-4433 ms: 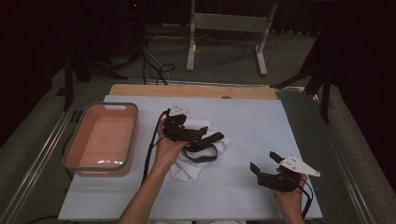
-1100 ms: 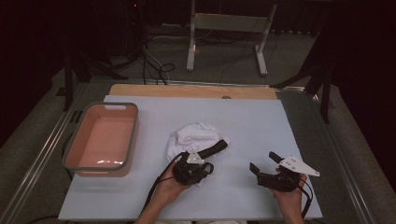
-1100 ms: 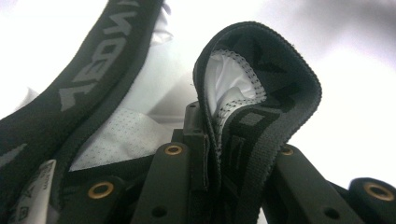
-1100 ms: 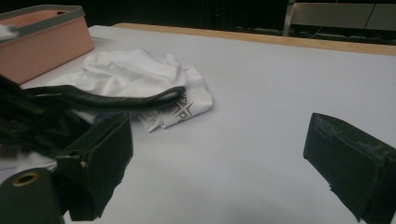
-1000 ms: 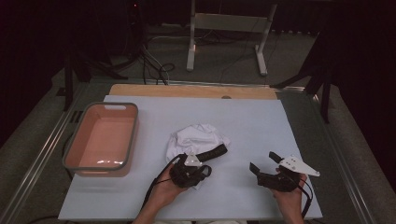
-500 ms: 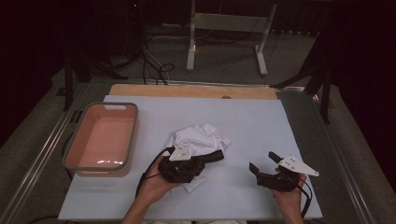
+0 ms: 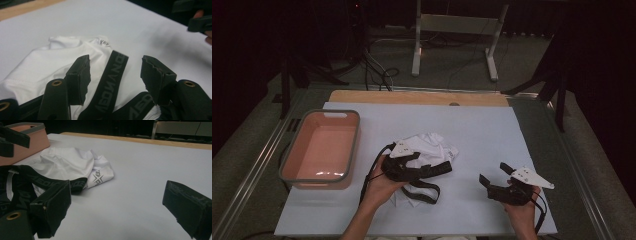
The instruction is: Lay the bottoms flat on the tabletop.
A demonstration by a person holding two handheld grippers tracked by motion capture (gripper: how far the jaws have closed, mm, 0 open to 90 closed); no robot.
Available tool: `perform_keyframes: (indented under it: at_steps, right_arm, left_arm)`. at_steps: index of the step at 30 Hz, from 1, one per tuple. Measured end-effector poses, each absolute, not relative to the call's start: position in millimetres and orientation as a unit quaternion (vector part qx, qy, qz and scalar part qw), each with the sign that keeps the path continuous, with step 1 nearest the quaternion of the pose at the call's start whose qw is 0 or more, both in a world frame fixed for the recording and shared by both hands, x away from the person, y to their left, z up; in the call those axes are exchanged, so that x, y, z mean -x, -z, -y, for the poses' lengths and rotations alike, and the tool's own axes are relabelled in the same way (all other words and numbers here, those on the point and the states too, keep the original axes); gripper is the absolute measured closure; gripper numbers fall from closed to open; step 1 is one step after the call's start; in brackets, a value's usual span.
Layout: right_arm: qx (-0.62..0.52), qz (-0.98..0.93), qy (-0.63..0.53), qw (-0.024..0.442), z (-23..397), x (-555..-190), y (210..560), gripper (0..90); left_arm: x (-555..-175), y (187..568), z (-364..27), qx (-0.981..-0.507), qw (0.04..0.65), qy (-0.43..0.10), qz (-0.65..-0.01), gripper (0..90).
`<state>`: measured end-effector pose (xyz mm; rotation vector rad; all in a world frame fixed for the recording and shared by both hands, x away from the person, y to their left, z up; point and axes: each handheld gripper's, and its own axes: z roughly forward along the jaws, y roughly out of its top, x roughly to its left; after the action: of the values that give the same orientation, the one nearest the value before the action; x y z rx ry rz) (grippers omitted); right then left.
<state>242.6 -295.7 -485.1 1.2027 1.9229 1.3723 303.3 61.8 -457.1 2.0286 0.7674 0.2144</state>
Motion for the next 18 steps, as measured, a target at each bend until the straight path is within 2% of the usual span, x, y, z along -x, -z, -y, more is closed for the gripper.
perform_keyframes:
  at_steps: [9, 18]
  right_arm:
    - [-0.44, -0.704, -0.502, 0.243, 295.6, -242.5, 485.1, 8.2]
    - [-0.44, -0.704, -0.502, 0.243, 295.3, -242.6, 485.1, 8.2]
  left_arm:
    - [-300.7, 478.1, -59.9, -0.847, 0.417, -0.093, -0.315, 42.5]
    - [-299.4, 500.5, -72.9, -0.861, 0.362, -0.12, -0.335, 41.8]
